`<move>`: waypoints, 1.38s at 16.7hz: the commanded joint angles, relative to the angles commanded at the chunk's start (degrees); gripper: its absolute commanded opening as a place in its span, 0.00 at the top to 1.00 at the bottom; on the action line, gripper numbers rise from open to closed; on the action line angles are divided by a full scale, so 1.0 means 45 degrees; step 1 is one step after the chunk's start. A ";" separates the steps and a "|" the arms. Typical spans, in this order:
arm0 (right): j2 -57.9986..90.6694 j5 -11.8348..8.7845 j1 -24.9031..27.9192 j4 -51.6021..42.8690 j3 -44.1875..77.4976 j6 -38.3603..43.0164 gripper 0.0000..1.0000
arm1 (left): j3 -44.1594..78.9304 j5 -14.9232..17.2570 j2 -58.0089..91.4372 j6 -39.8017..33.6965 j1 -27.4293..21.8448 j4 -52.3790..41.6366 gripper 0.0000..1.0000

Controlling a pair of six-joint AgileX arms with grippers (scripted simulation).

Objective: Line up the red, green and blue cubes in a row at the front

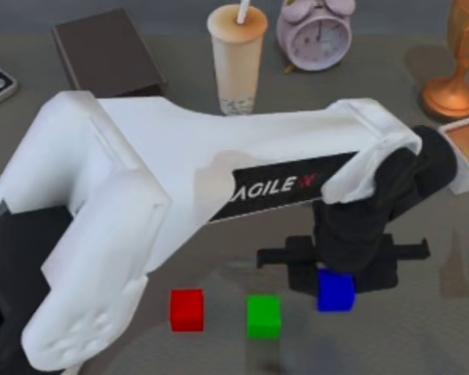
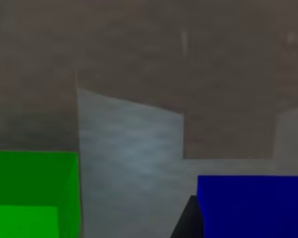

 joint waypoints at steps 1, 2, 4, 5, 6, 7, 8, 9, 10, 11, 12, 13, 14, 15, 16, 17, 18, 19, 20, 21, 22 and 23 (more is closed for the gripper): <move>0.0000 0.0000 0.0000 0.0000 0.0000 0.0000 0.00 | -0.0311 0.0001 0.0075 -0.0005 -0.0015 0.0349 1.00; 0.0000 0.0000 0.0000 0.0000 0.0000 0.0000 0.00 | -0.0514 -0.0001 0.0135 -0.0011 -0.0030 0.0562 1.00; 0.0000 0.0000 0.0000 0.0000 0.0000 0.0000 0.00 | -0.0586 -0.0002 0.0163 -0.0015 -0.0039 0.0640 1.00; 0.0000 0.0000 0.0000 0.0000 0.0000 0.0000 0.00 | -0.0586 -0.0002 0.0163 -0.0015 -0.0039 0.0640 1.00; 0.0000 0.0000 0.0000 0.0000 0.0000 0.0000 0.00 | -0.0586 -0.0002 0.0163 -0.0015 -0.0039 0.0640 1.00; 0.0000 0.0000 0.0000 0.0000 0.0000 0.0000 0.00 | -0.0586 -0.0002 0.0163 -0.0015 -0.0039 0.0640 0.92; 0.0000 0.0000 0.0000 0.0000 0.0000 0.0000 0.00 | -0.0586 -0.0002 0.0163 -0.0015 -0.0039 0.0640 0.85; 0.0000 0.0000 0.0000 0.0000 0.0000 0.0000 0.00 | -0.0586 -0.0002 0.0163 -0.0015 -0.0039 0.0640 0.77; 0.0000 0.0000 0.0000 0.0000 0.0000 0.0000 0.00 | -0.0586 -0.0002 0.0163 -0.0015 -0.0039 0.0640 0.70; 0.0000 0.0000 0.0000 0.0000 0.0000 0.0000 0.00 | -0.0586 -0.0002 0.0163 -0.0015 -0.0039 0.0640 0.62; 0.0000 0.0000 0.0000 0.0000 0.0000 0.0000 0.00 | -0.0586 -0.0002 0.0163 -0.0015 -0.0039 0.0640 0.55; 0.0000 0.0000 0.0000 0.0000 0.0000 0.0000 0.00 | -0.0586 -0.0002 0.0163 -0.0015 -0.0039 0.0640 0.47; 0.0000 0.0000 0.0000 0.0000 0.0000 0.0000 0.00 | -0.0586 -0.0002 0.0163 -0.0015 -0.0039 0.0640 0.40; 0.0000 0.0000 0.0000 0.0000 0.0000 0.0000 0.00 | -0.0586 -0.0002 0.0163 -0.0015 -0.0039 0.0640 0.32; 0.0000 0.0000 0.0000 0.0000 0.0000 0.0000 0.00 | -0.0586 -0.0002 0.0163 -0.0015 -0.0039 0.0640 0.25; 0.0000 0.0000 0.0000 0.0000 0.0000 0.0000 0.00 | -0.0586 -0.0002 0.0163 -0.0015 -0.0039 0.0640 0.17; 0.0000 0.0000 0.0000 0.0000 0.0000 0.0000 0.00 | -0.0586 -0.0002 0.0163 -0.0015 -0.0039 0.0640 0.10; 0.0000 0.0000 0.0000 0.0000 0.0000 0.0000 0.00 | -0.0586 -0.0002 0.0163 -0.0015 -0.0039 0.0640 0.02; 0.0000 0.0000 0.0000 0.0000 0.0000 0.0000 0.00 | -0.0586 -0.0002 0.0163 -0.0015 -0.0039 0.0640 0.00; 0.0000 0.0000 0.0000 0.0000 0.0000 0.0000 0.00 | -0.0586 -0.0002 0.0163 -0.0015 -0.0039 0.0640 0.00; 0.0000 0.0000 0.0000 0.0000 0.0000 0.0000 0.00 | -0.0586 -0.0002 0.0163 -0.0015 -0.0039 0.0640 0.00; 0.0000 0.0000 0.0000 0.0000 0.0000 0.0000 0.00 | -0.0586 -0.0002 0.0163 -0.0015 -0.0039 0.0640 0.00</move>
